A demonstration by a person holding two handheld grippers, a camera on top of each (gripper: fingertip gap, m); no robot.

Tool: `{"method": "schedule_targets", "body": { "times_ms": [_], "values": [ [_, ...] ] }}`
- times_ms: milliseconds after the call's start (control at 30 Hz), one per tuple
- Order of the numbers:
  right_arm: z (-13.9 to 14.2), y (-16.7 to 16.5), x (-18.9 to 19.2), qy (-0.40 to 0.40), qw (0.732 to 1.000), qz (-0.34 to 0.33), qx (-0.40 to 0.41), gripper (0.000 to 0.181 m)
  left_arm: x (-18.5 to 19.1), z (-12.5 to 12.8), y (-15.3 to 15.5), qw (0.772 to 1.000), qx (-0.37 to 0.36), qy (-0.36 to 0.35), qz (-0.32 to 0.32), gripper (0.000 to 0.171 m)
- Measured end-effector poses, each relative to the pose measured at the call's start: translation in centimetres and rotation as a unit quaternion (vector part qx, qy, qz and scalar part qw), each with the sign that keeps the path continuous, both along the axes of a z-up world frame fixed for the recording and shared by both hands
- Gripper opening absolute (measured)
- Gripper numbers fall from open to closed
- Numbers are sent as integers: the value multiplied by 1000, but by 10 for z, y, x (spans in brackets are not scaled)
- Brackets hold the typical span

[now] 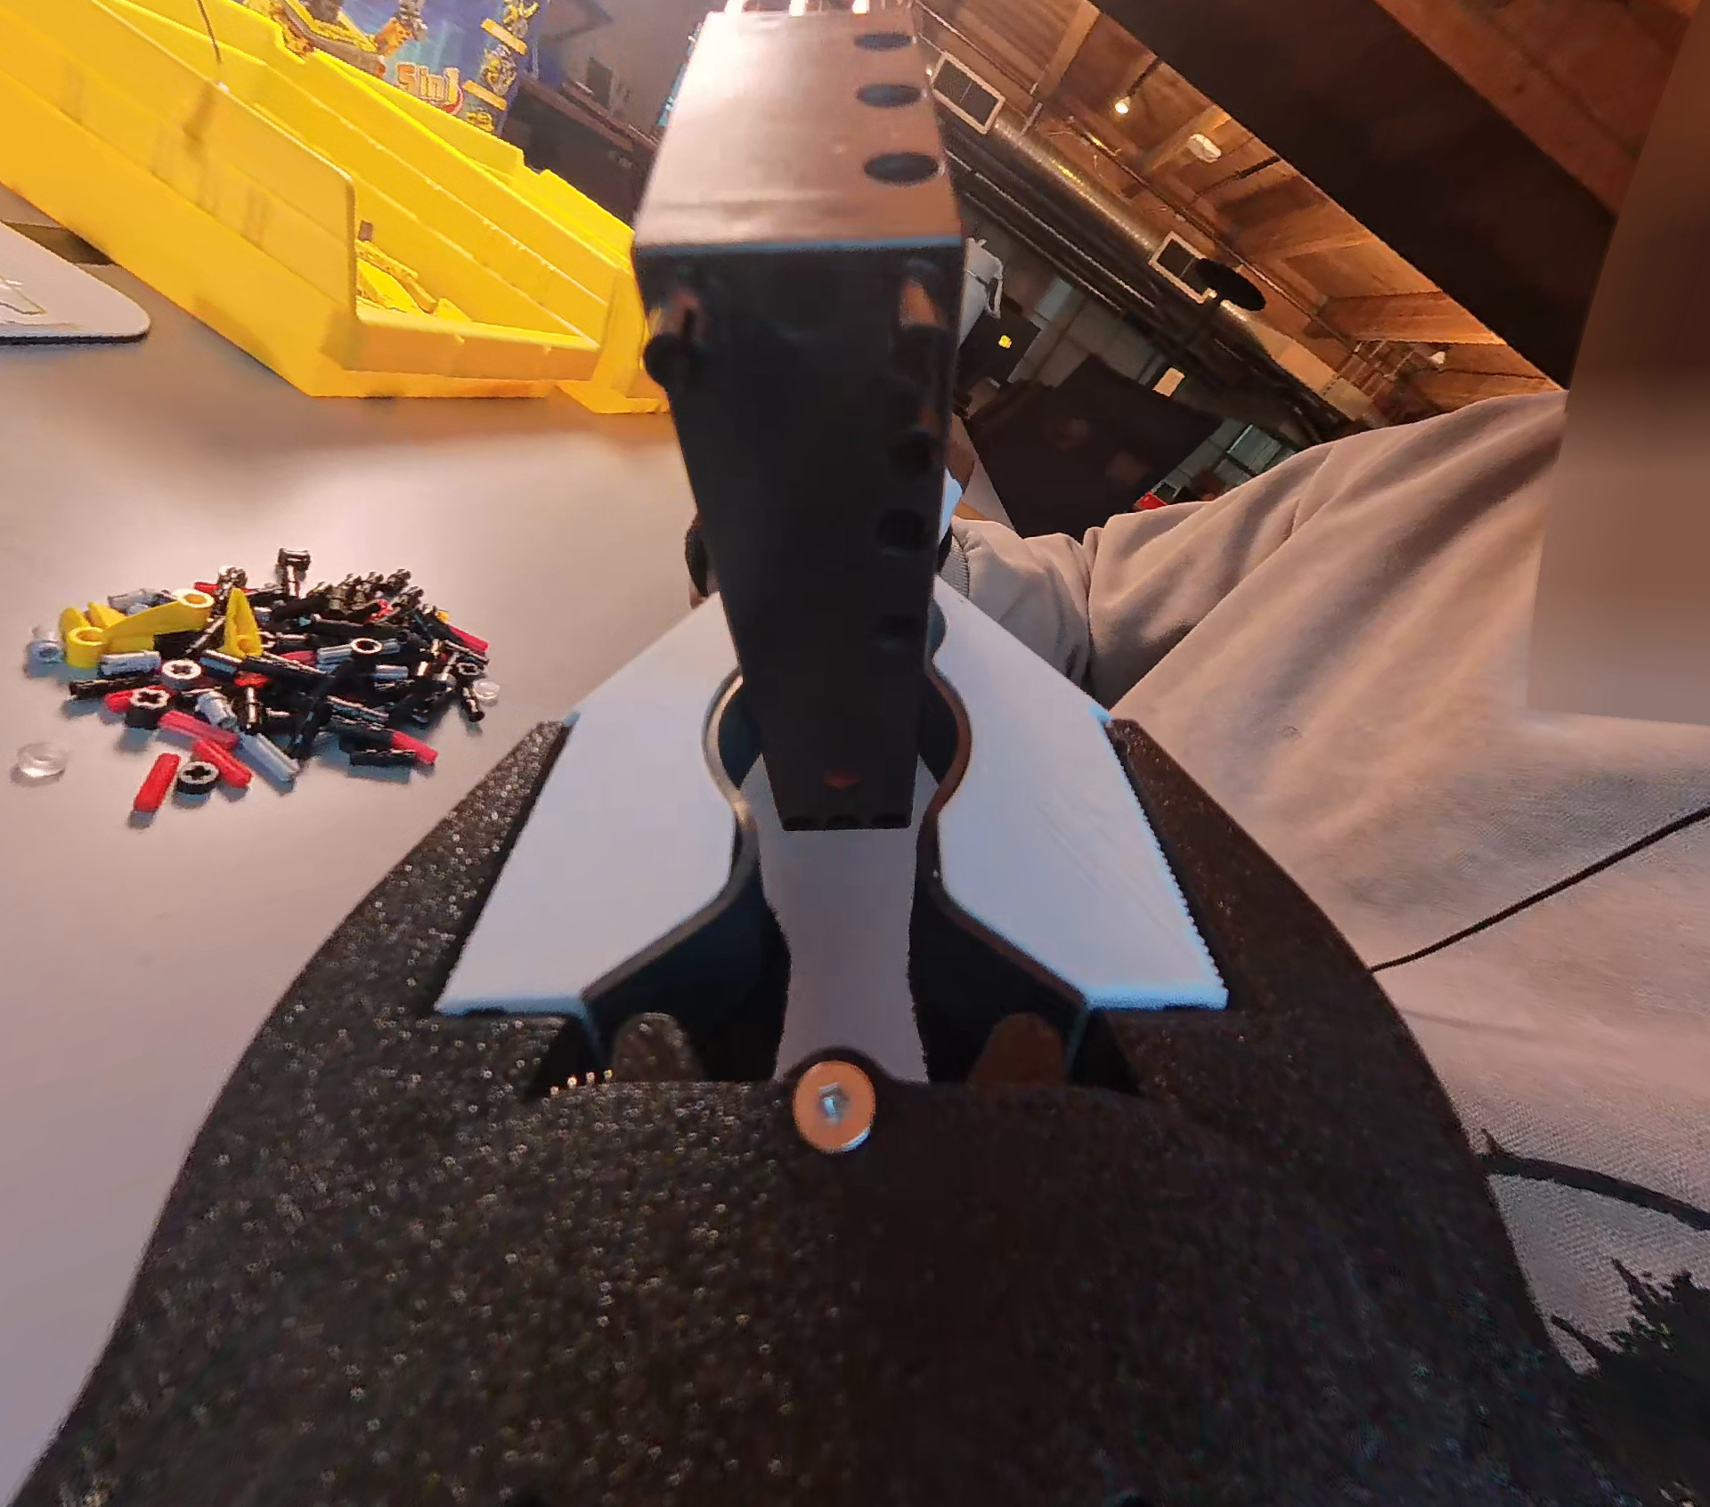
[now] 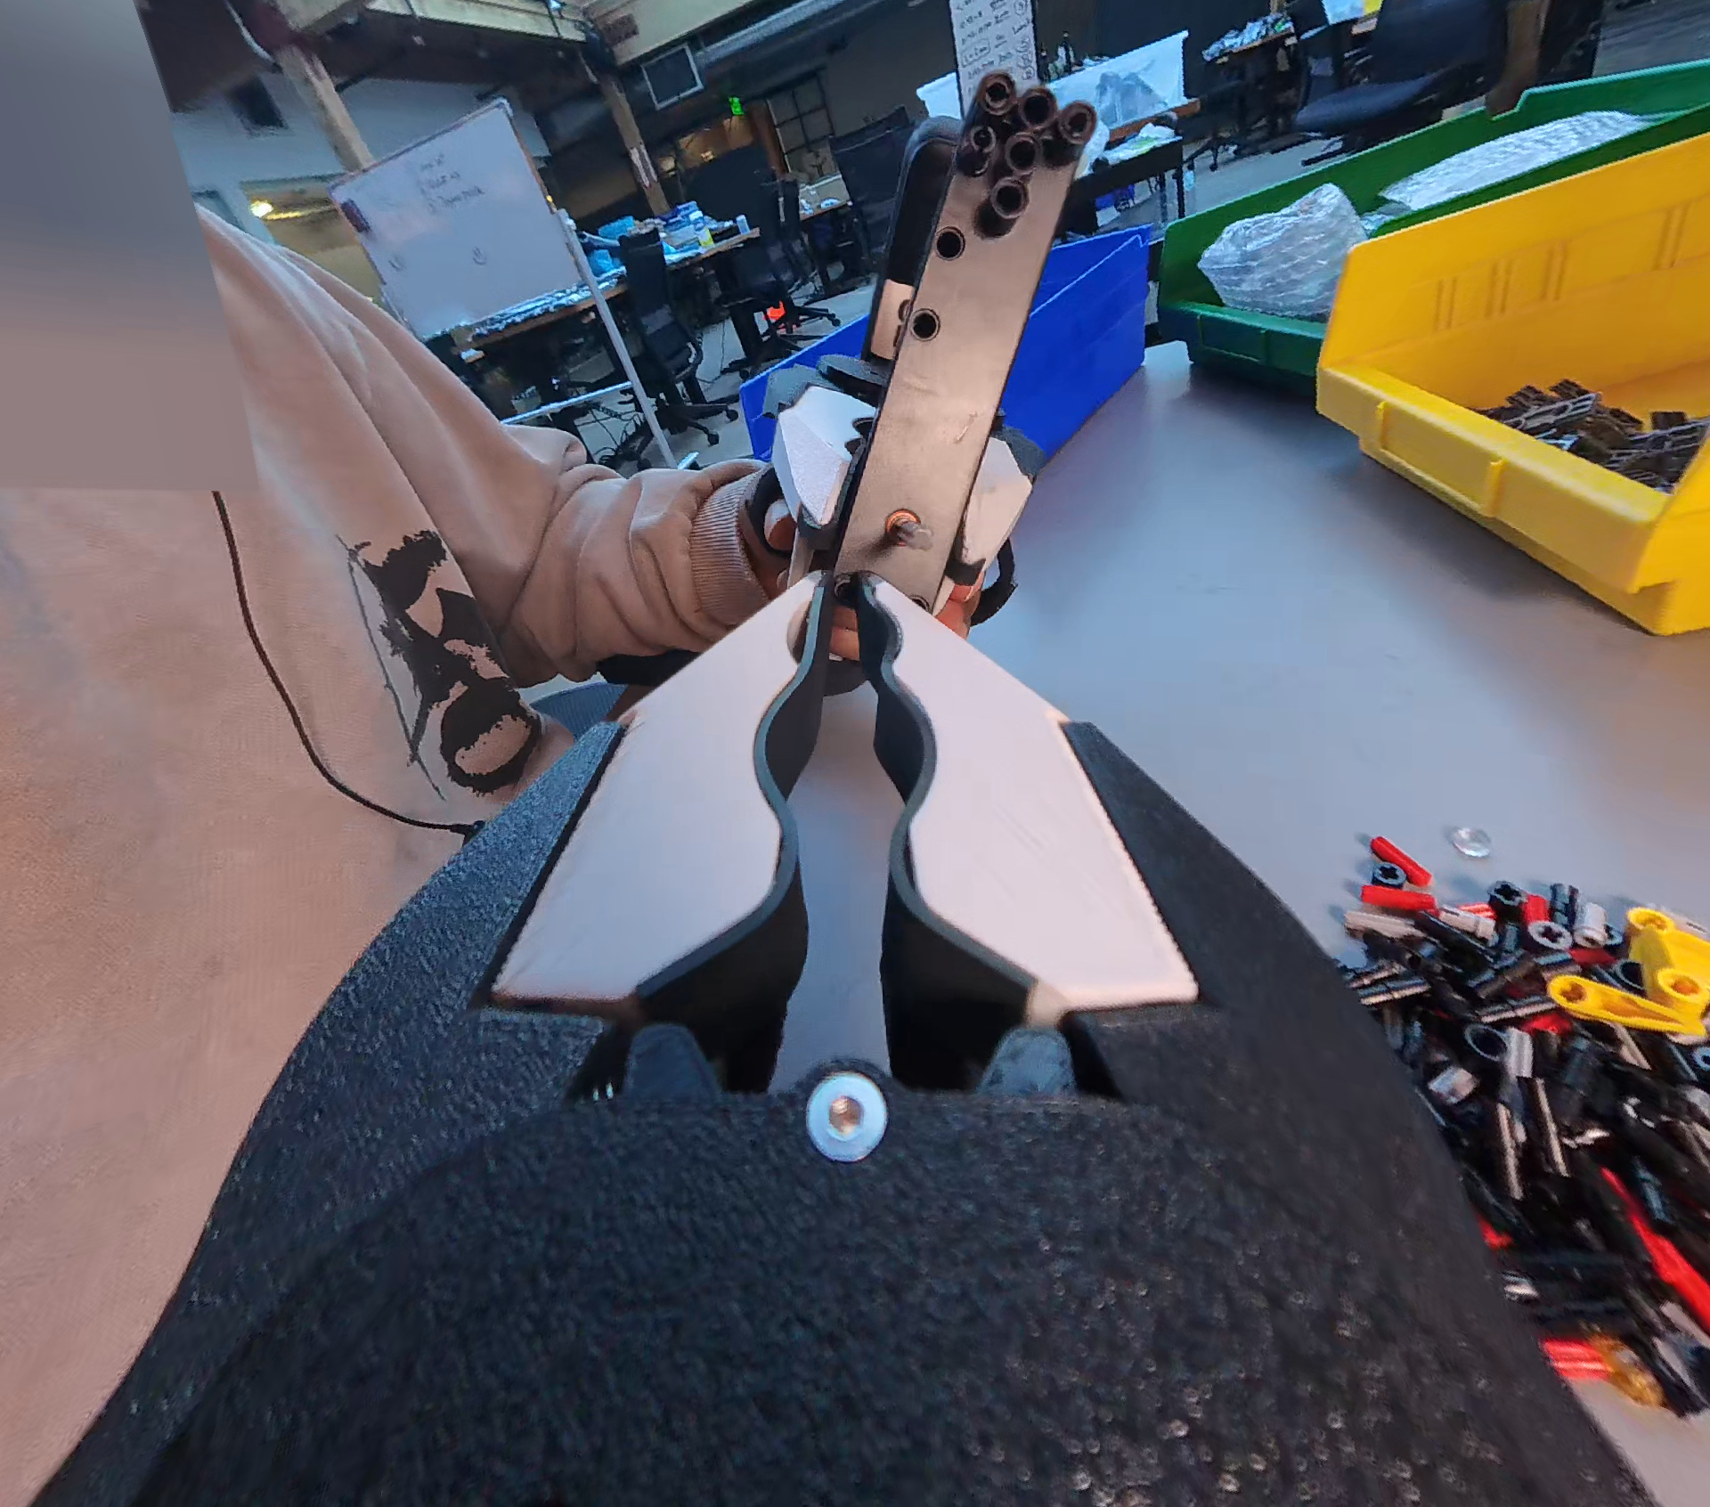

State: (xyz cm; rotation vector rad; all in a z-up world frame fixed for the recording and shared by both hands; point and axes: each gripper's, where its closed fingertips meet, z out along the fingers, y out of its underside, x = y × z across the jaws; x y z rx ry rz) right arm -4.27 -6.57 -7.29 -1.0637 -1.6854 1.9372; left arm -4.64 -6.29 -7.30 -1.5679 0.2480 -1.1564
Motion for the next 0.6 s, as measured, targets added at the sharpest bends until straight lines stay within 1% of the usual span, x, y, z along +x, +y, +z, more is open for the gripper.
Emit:
{"method": "schedule_targets", "body": {
  "times_ms": [100, 167, 267, 400, 600],
  "values": [
    [0, 1, -1, 11, 999, -16, 27, 3, -2, 0, 2, 1000, -3, -5, 7, 26],
    [7, 2, -1, 31, 999, -28, 15, 2, 0, 4, 1, 1000, 0, -15, 7, 26],
    [15, 6, -2, 47, 997, -44, -51, 0, -1, 7, 4, 1000, 2, -23, 13, 26],
    [16, 11, -3, 39, 992, -36, -119, 0, 0, 4, 6, 1000, -5, -23, 14, 27],
    [20, 21, -12, 36, 973, -36, -224, 0, -5, 2, 11, 998, -17, -43, 31, 27]
  ]
}}
